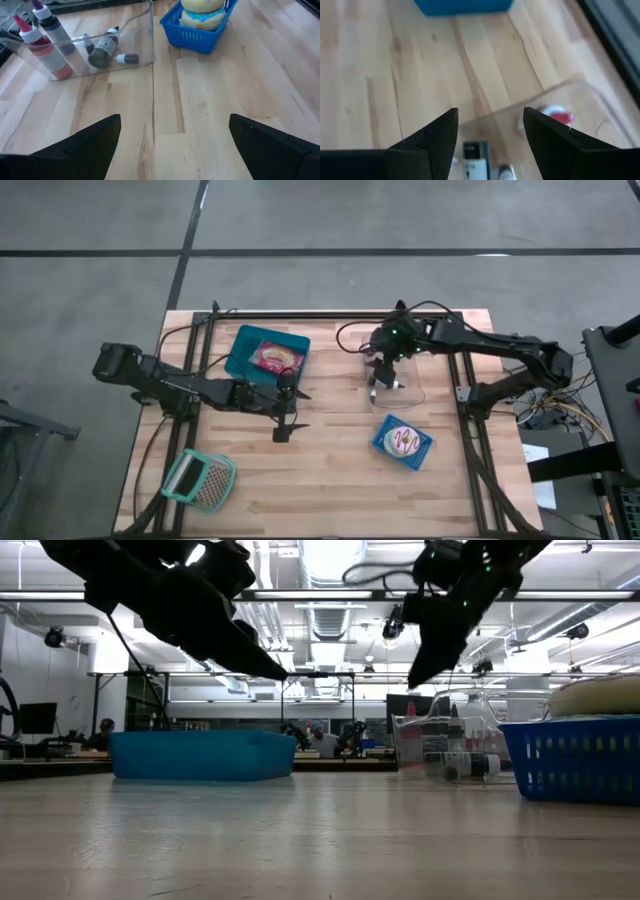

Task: Pick & Place Food Item
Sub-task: Return to Home Position

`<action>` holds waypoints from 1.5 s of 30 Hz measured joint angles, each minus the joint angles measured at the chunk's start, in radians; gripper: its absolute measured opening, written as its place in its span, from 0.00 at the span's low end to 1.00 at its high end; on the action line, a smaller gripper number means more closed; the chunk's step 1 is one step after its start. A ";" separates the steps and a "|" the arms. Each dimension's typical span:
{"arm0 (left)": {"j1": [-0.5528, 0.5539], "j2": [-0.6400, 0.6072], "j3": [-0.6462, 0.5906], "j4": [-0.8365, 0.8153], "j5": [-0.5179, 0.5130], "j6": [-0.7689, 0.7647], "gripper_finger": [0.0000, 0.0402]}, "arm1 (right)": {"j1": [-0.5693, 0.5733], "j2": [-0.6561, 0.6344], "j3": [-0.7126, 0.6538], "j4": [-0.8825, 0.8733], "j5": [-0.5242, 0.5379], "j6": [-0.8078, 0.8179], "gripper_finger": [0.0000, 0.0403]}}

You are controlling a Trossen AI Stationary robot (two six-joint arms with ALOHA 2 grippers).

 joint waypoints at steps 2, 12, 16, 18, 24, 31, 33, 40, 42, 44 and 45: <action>0.000 0.000 0.000 -0.010 0.000 0.013 0.94 | 0.017 -0.022 0.000 0.018 0.000 0.019 0.55; -0.001 -0.016 0.000 -0.015 0.047 0.060 0.94 | 0.124 -0.062 -0.022 0.083 -0.018 0.031 0.55; -0.006 -0.052 0.000 -0.015 0.051 0.064 0.94 | 0.165 -0.062 -0.031 0.150 -0.018 0.029 0.55; -0.014 -0.079 0.000 -0.016 0.058 0.071 0.94 | 0.183 -0.062 -0.031 0.173 -0.018 0.030 0.55; -0.065 -0.191 -0.009 -0.016 0.129 0.127 0.94 | 0.237 -0.063 -0.039 0.228 -0.017 0.017 0.55; -0.124 -0.419 -0.131 0.010 0.129 0.121 0.94 | 0.336 -0.121 -0.046 0.308 -0.012 -0.009 0.55; -0.132 -0.495 -0.184 0.036 0.128 0.104 0.94 | 0.367 -0.150 -0.046 0.320 -0.009 -0.016 0.55; -0.138 -0.740 -0.334 0.064 0.128 0.080 0.94 | 0.468 -0.291 -0.065 0.337 0.053 -0.033 0.55; -0.138 -0.800 -0.360 0.063 0.128 0.079 0.94 | 0.494 -0.341 -0.088 0.343 0.084 -0.038 0.55; -0.138 -0.853 -0.379 0.059 0.128 0.080 0.94 | 0.516 -0.400 -0.126 0.374 0.100 -0.038 0.55; -0.138 -0.879 -0.384 0.040 0.128 0.082 0.94 | 0.525 -0.432 -0.149 0.397 0.100 -0.038 0.55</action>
